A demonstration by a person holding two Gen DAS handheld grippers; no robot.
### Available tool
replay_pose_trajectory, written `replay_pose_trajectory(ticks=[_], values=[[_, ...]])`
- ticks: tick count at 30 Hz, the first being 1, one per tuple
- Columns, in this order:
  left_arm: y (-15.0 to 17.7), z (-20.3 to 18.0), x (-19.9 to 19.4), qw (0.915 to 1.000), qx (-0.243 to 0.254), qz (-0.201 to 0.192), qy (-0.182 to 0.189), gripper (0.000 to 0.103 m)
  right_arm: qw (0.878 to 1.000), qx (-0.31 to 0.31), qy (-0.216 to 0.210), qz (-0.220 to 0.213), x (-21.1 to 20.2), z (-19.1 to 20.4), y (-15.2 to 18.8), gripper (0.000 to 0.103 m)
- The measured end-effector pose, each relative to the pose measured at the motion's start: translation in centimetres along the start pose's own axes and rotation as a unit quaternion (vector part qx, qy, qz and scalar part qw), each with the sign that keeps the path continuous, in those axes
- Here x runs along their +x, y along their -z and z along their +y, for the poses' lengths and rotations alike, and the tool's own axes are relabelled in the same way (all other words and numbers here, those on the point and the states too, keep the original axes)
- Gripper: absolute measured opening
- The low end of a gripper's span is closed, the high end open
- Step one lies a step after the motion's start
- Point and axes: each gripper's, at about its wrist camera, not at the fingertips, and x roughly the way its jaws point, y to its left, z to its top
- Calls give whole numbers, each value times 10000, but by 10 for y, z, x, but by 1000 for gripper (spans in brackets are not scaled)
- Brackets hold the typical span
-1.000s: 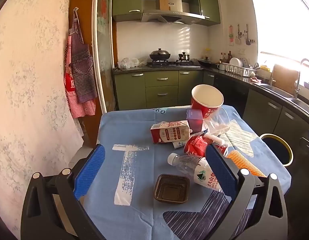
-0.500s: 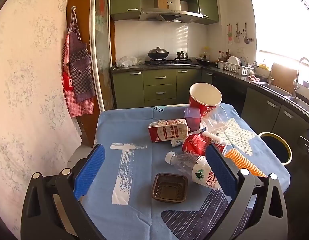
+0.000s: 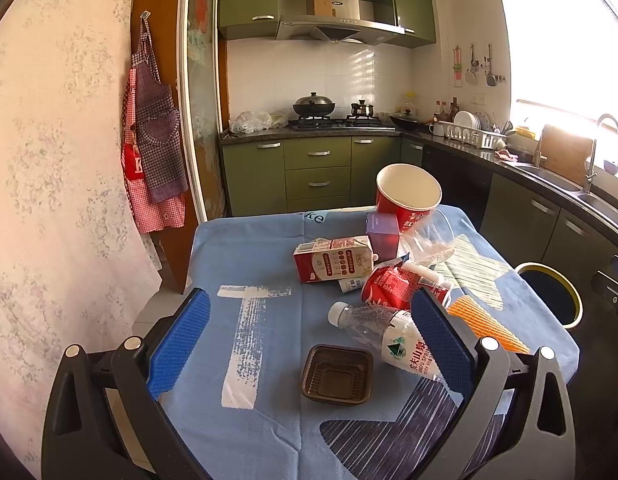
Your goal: Collect trash
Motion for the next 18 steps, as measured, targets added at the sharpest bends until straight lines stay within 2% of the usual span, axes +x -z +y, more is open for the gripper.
replay_pose_trajectory(ticks=[18], values=[[2,-1,4,10000,1,65,50,99,10000,17,13,32,6,-1,3,97]])
